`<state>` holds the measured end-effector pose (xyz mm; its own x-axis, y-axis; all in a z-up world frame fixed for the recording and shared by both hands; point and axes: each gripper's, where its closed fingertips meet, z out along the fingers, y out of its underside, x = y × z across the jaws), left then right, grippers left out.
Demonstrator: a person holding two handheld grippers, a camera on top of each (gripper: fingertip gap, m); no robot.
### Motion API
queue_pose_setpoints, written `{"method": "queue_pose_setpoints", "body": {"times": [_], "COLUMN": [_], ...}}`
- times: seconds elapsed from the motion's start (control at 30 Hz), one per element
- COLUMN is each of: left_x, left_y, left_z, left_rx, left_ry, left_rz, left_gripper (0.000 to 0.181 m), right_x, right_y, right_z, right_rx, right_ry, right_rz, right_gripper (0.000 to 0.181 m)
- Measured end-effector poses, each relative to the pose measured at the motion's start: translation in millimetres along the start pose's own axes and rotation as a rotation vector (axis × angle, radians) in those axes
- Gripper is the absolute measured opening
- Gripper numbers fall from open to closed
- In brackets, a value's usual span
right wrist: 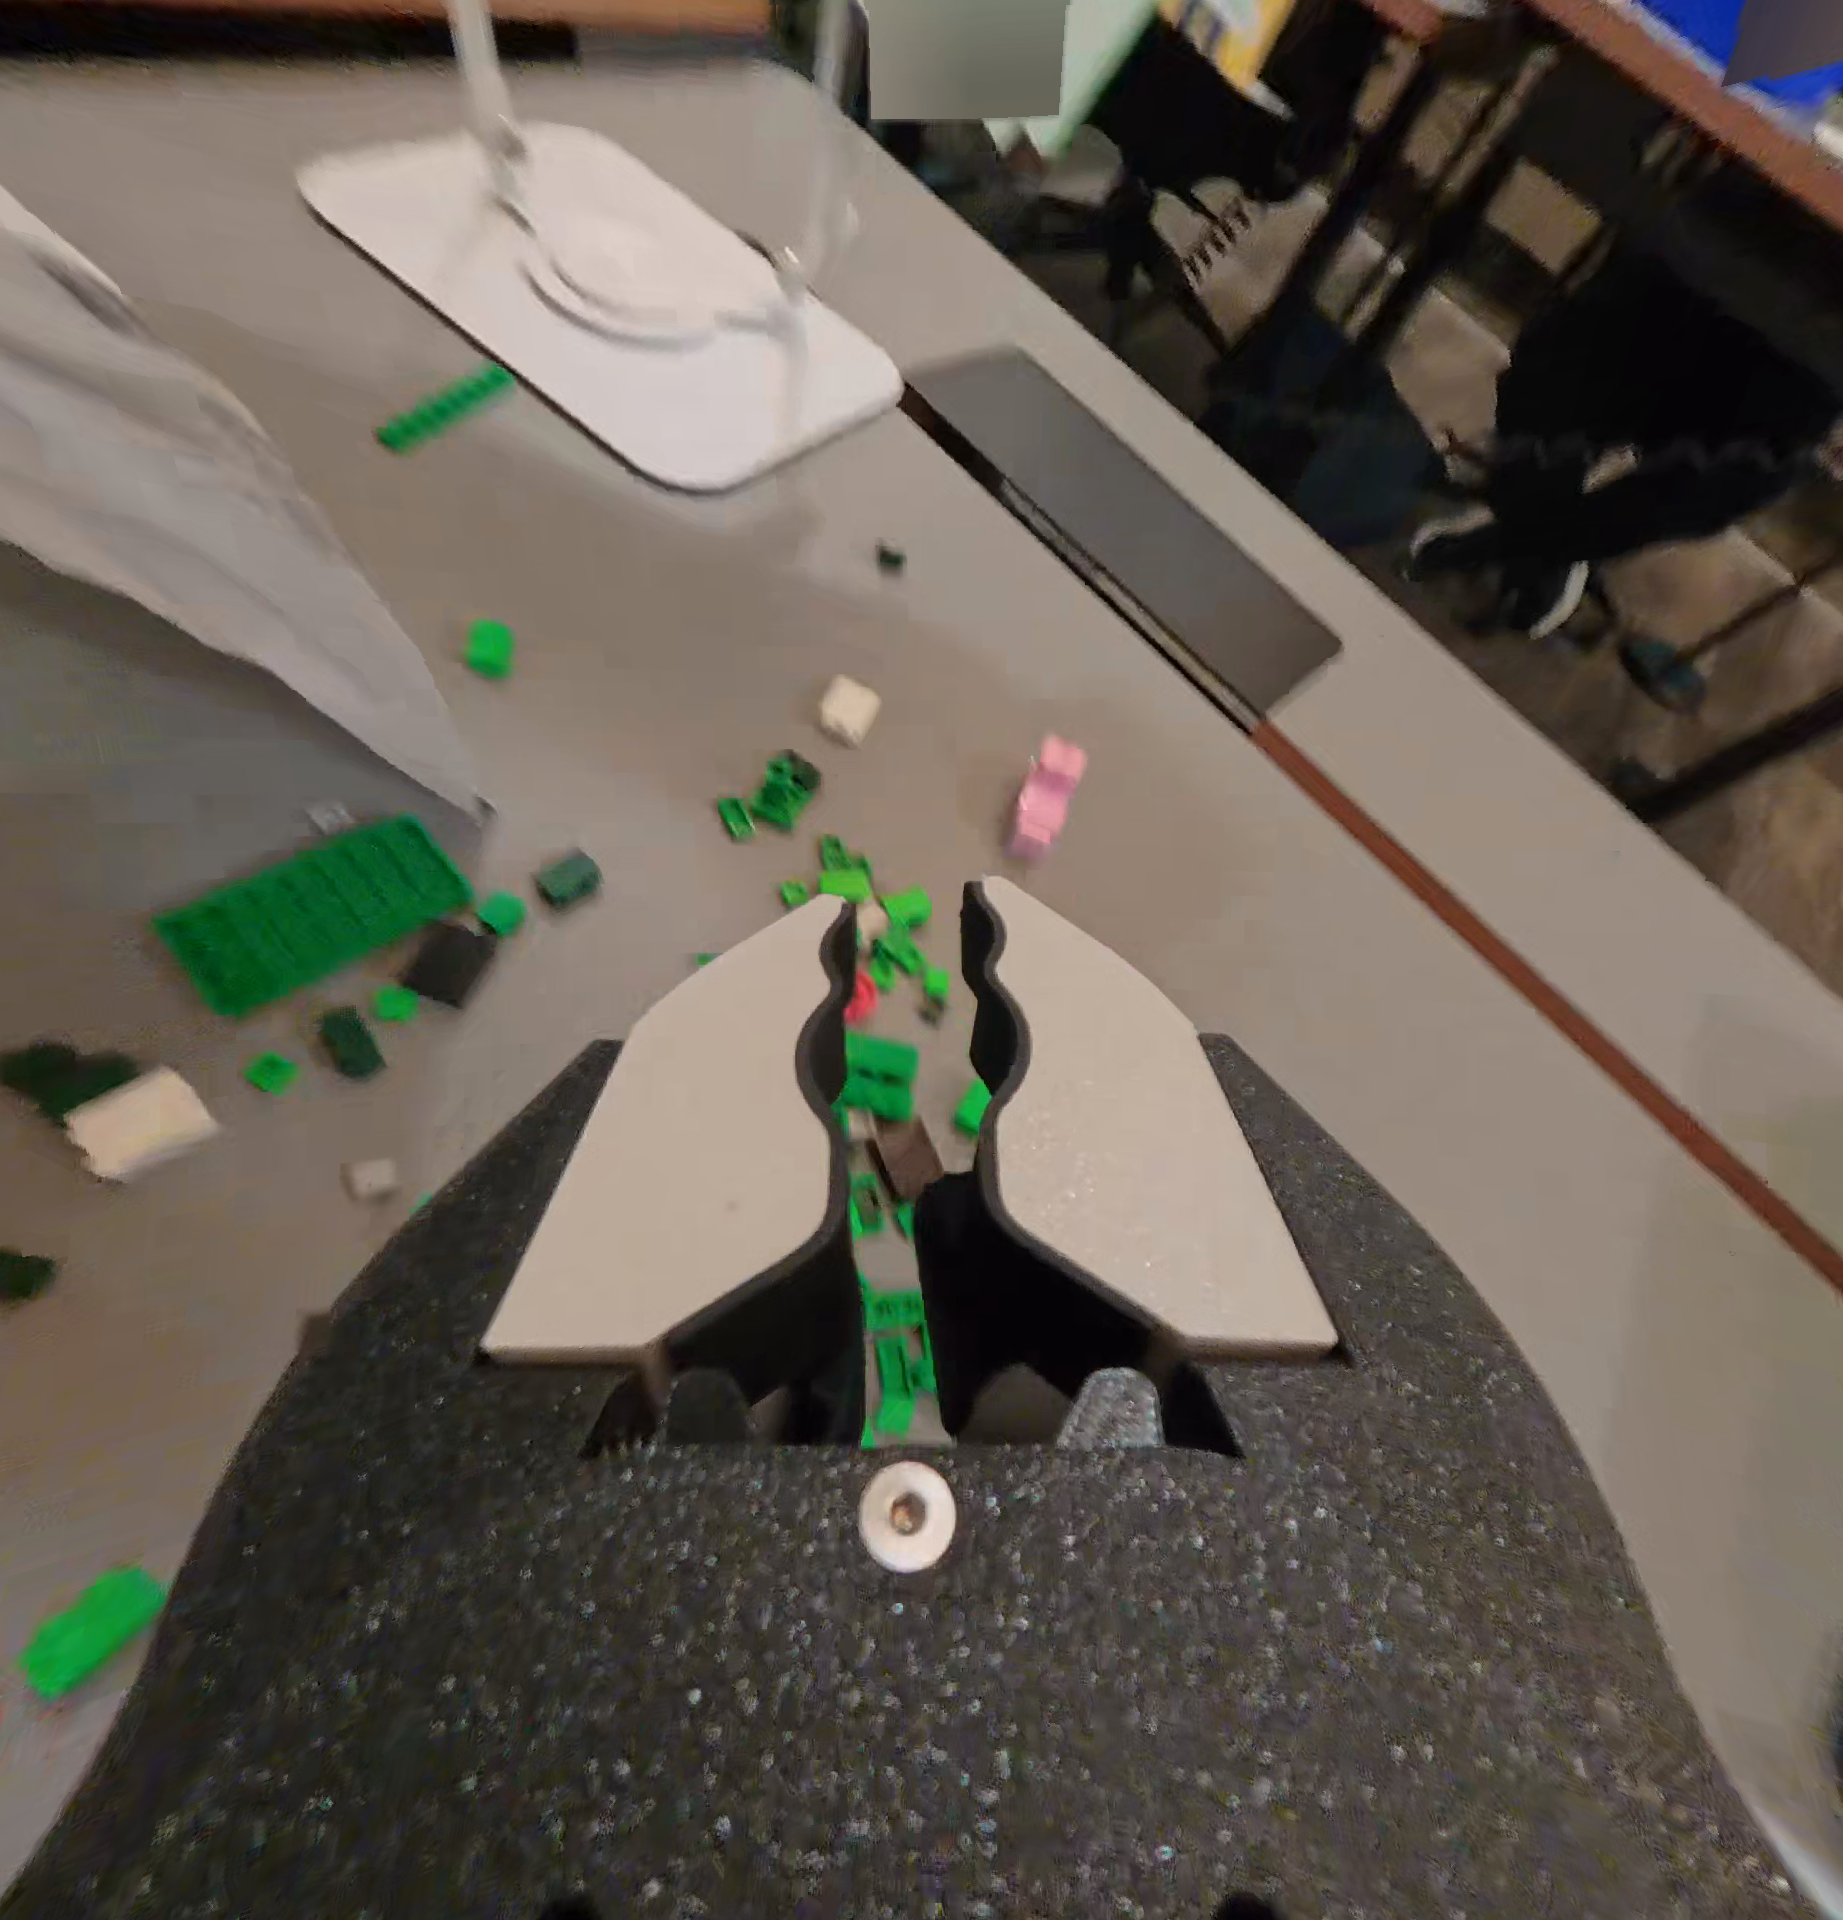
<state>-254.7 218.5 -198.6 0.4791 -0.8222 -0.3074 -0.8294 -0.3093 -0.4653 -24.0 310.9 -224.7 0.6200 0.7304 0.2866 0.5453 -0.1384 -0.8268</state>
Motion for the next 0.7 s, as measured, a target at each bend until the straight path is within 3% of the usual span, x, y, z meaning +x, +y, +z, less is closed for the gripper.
{"method": "queue_pose_setpoints", "body": {"times": [0.27, 0.53, 0.7], "left_x": [-6, -9, -10], "left_y": [5, -3, -1], "left_z": [1, -1, 0], "left_rx": [-0.023, -0.021, -0.031], "left_ry": [-0.029, -0.083, -0.083], "left_rz": [-0.02, 0.037, 0.029], "left_gripper": [0.0, 0.0, 0.0], "right_x": [36, 79, 84], "right_y": [82, 111, 120], "right_z": [-13, -37, -50], "right_rx": [-0.014, -0.018, -0.003], "right_ry": [0.077, 0.211, 0.134], "right_rz": [0.202, 0.276, 0.407], "right_gripper": [0.017, 0.016, 0.015]}}
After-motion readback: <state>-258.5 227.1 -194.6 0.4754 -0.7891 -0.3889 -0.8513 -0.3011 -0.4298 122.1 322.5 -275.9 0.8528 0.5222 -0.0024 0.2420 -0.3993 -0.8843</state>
